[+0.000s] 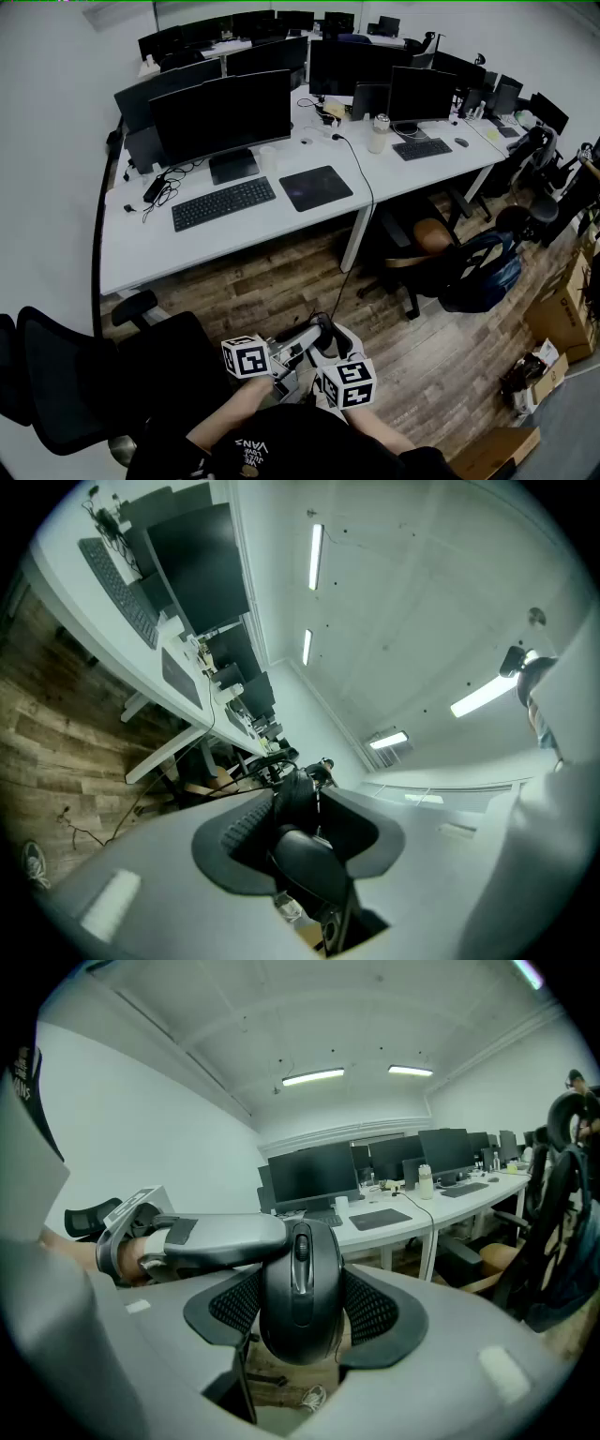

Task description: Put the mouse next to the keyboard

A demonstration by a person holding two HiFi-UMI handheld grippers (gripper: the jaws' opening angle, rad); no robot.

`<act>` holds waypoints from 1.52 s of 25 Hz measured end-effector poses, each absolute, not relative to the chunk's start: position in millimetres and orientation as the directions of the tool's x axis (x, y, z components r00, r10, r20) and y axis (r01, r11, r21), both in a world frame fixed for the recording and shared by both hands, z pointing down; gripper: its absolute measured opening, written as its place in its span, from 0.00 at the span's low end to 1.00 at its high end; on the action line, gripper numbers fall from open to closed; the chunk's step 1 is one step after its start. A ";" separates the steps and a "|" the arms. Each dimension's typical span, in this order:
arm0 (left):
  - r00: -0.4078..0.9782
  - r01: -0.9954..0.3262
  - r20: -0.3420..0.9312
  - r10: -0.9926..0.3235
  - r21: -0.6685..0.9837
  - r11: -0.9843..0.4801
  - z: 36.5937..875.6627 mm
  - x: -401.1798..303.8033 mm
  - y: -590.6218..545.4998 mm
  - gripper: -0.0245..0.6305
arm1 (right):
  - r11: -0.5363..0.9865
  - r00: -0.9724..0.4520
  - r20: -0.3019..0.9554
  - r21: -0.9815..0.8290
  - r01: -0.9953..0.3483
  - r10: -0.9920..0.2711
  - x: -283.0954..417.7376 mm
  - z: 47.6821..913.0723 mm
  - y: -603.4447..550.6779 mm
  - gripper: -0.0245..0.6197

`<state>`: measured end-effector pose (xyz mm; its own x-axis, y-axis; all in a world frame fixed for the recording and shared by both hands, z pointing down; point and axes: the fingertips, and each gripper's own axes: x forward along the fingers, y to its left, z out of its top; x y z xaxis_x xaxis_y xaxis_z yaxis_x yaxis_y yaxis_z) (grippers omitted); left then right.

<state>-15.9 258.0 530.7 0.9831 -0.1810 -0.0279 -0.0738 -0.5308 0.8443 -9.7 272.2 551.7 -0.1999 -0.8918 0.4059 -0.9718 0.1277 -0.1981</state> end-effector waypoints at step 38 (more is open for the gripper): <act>0.999 0.032 -0.049 -0.015 0.821 -0.570 527.8 -7.6 1.5 0.23 | -0.034 -0.041 0.445 -0.159 -0.987 -0.895 -3.2 552.5 16.8 0.46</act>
